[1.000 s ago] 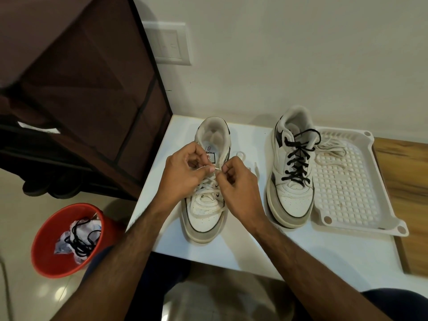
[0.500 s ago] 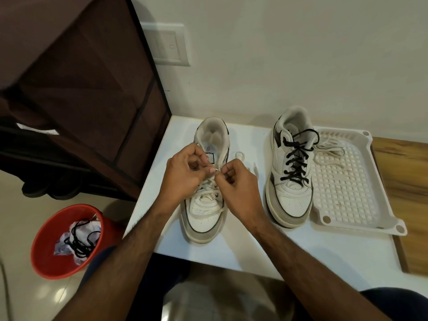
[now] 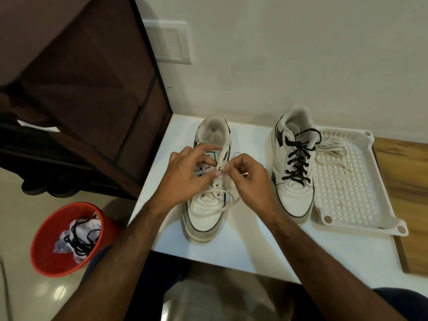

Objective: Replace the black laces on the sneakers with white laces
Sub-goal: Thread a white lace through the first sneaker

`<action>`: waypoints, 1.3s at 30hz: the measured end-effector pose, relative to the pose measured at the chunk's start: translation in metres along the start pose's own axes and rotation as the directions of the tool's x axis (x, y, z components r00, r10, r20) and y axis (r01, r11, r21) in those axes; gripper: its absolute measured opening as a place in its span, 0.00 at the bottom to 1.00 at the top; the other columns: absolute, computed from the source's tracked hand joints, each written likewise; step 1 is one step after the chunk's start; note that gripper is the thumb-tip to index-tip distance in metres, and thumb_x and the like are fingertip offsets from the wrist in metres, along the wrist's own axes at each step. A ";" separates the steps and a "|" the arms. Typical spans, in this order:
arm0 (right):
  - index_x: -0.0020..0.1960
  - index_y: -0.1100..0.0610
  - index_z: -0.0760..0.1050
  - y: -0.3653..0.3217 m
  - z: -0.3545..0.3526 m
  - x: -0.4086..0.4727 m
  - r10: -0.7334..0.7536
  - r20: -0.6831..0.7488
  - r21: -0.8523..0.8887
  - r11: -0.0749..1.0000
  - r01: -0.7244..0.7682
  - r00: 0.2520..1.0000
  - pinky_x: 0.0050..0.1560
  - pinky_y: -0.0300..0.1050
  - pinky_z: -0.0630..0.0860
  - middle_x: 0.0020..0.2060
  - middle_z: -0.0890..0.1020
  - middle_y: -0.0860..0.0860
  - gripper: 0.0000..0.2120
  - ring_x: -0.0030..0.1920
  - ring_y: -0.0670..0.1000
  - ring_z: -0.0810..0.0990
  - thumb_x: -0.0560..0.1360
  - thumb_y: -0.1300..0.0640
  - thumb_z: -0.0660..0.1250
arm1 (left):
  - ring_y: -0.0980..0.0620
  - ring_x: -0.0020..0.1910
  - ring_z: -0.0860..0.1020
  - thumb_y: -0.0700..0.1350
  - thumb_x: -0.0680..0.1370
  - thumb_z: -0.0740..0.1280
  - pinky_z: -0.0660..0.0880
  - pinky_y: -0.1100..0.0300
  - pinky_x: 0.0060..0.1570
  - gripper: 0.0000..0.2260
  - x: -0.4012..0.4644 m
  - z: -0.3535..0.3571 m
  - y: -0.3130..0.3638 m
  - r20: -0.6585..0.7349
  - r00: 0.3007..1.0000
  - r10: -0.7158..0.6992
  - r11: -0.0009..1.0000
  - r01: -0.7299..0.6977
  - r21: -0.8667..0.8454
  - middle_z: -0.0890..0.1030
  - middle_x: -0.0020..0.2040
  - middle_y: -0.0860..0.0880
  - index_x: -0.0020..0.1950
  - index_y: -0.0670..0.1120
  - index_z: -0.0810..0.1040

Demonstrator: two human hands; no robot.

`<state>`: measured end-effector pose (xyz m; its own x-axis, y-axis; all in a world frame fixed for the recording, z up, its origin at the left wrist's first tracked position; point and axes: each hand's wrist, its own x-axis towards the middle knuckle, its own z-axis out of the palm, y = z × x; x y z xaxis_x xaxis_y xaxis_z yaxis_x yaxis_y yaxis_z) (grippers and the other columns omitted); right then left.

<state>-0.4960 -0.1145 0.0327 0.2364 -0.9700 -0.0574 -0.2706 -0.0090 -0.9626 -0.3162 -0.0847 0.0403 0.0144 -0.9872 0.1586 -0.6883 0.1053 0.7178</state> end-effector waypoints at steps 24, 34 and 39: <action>0.46 0.54 0.79 -0.005 -0.012 0.010 -0.067 0.202 -0.321 0.938 0.131 0.977 0.40 0.35 0.69 0.38 0.78 0.46 0.05 0.36 0.42 0.75 0.78 0.53 0.72 | 0.57 0.53 0.77 0.54 0.73 0.77 0.60 0.61 0.62 0.30 0.001 0.003 0.000 0.045 0.999 -0.019 1.000 0.019 0.006 0.80 0.47 0.60 0.72 0.66 0.69; 0.36 0.50 0.69 -0.030 -0.059 0.022 0.168 -0.048 0.706 0.703 -0.085 0.985 0.30 0.39 0.61 0.29 0.70 0.47 0.15 0.27 0.45 0.63 0.81 0.58 0.58 | 0.59 0.55 0.74 0.48 0.76 0.75 0.63 0.49 0.66 0.29 0.000 0.000 0.000 0.099 0.995 -0.029 0.999 0.027 0.020 0.78 0.48 0.62 0.72 0.67 0.69; 0.56 0.54 0.68 -0.020 -0.041 0.011 0.149 0.080 -0.056 0.988 -0.145 0.986 0.34 0.35 0.72 0.44 0.78 0.50 0.16 0.40 0.41 0.79 0.78 0.49 0.72 | 0.55 0.57 0.73 0.44 0.85 0.63 0.61 0.47 0.67 0.20 0.000 -0.002 -0.002 0.108 0.994 -0.019 1.000 0.020 -0.016 0.78 0.50 0.62 0.71 0.67 0.71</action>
<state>-0.5265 -0.1347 0.0623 0.2674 -0.9379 -0.2209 -0.3539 0.1176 -0.9279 -0.3136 -0.0844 0.0403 -0.0513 -0.9962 0.0710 -0.6760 0.0870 0.7317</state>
